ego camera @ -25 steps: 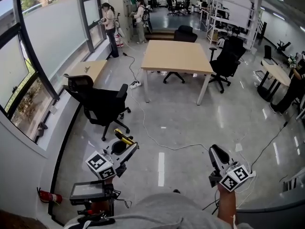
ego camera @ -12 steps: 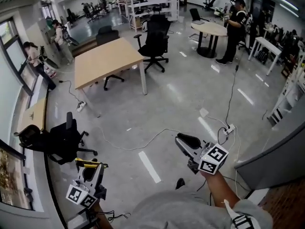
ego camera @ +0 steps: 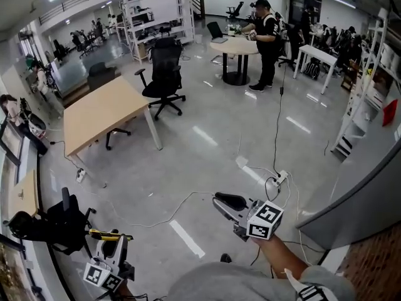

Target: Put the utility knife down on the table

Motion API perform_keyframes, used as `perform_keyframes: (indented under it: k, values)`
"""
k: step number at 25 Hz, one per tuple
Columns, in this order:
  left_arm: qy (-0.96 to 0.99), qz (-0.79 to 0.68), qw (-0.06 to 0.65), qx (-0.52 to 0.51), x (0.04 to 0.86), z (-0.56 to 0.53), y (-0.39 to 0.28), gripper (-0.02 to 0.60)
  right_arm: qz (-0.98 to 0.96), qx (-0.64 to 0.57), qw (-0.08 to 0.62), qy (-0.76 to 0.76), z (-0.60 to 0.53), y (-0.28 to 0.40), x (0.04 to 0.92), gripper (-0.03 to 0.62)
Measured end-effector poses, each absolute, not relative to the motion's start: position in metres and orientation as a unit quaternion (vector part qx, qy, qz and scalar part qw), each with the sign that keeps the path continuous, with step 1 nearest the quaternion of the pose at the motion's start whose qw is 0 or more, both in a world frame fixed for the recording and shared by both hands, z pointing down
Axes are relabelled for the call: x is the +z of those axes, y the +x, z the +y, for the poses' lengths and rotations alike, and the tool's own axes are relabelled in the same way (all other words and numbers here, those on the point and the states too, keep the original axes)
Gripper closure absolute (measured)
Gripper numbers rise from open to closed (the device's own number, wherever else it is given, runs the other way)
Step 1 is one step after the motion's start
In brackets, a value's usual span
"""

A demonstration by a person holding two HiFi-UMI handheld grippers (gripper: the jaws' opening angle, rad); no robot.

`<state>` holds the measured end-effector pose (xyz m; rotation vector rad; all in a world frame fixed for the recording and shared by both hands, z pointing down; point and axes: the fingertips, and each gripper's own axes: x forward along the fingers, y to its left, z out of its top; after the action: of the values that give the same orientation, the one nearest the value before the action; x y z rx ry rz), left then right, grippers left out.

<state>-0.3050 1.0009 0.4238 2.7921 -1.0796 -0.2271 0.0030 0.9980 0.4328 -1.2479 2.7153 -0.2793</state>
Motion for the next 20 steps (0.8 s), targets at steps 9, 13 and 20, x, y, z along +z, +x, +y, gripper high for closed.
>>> perform_keyframes:
  k: [9, 13, 20]
  values:
    - [0.94, -0.33, 0.056, -0.061, 0.444, 0.964, -0.219, 0.456, 0.897, -0.081, 0.078, -0.428, 0.982, 0.092, 0.442, 0.533]
    - [0.948, -0.31, 0.055, -0.055, 0.439, 0.952, -0.176, 0.454, 0.889, -0.084, 0.09, -0.441, 0.985, 0.128, 0.44, 0.533]
    - [0.955, -0.285, 0.063, -0.058, 0.415, 0.896, -0.114, 0.454, 0.881, -0.098, 0.093, -0.453, 0.946, 0.17, 0.435, 0.533]
